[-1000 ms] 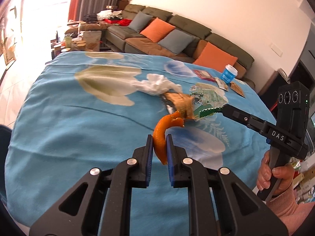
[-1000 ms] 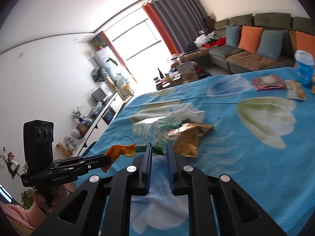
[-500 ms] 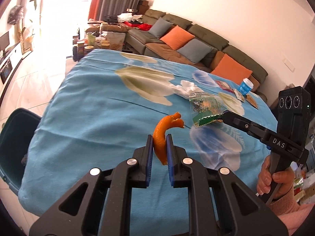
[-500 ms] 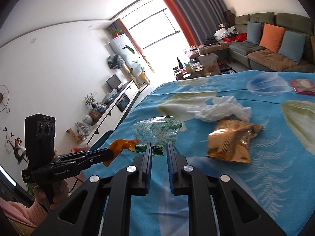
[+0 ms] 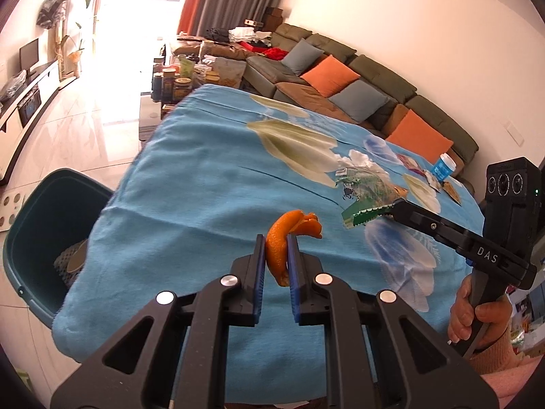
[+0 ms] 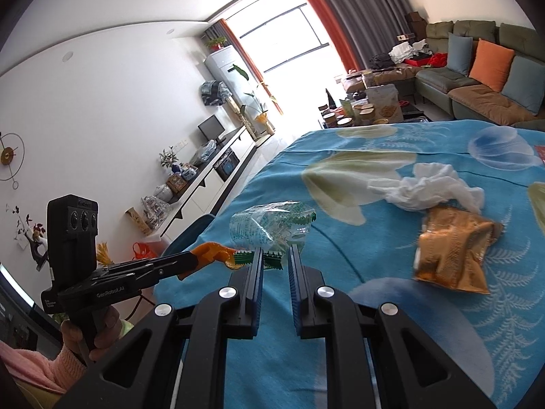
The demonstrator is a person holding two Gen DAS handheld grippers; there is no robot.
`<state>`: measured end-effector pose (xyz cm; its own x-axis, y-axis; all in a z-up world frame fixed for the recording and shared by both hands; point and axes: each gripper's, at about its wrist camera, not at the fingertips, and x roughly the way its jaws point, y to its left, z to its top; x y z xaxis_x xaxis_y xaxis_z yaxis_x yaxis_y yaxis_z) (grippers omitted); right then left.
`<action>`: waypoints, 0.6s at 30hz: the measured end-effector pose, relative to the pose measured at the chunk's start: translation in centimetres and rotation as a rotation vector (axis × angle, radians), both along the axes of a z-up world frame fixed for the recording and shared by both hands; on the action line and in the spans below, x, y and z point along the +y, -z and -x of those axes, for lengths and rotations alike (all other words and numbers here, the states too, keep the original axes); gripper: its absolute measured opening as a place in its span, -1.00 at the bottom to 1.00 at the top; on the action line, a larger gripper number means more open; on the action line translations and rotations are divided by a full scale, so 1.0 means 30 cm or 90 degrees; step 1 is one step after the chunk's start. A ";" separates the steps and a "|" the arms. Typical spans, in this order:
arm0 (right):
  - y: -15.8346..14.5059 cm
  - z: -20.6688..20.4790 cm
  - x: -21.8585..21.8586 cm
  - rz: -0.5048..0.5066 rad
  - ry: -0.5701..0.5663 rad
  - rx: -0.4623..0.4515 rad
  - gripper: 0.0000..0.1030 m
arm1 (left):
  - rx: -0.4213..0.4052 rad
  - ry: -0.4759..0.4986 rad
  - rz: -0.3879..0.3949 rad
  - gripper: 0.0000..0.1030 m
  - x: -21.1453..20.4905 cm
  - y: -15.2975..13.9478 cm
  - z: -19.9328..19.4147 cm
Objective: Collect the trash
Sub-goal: 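Lift the orange peel and clear plastic bag and carry them toward the bin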
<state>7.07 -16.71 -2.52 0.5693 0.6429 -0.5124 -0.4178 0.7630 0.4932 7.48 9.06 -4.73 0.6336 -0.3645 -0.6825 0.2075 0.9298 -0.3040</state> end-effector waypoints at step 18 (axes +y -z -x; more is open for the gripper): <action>-0.033 -0.033 0.200 0.004 -0.084 -0.008 -0.75 | -0.022 -0.081 -0.004 -0.75 0.180 -0.030 0.053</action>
<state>8.06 -10.72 -1.52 0.4866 0.7091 -0.5103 -0.5207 0.7044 0.4824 5.90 14.45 -3.82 0.6970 -0.2764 -0.6617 0.0983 0.9509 -0.2936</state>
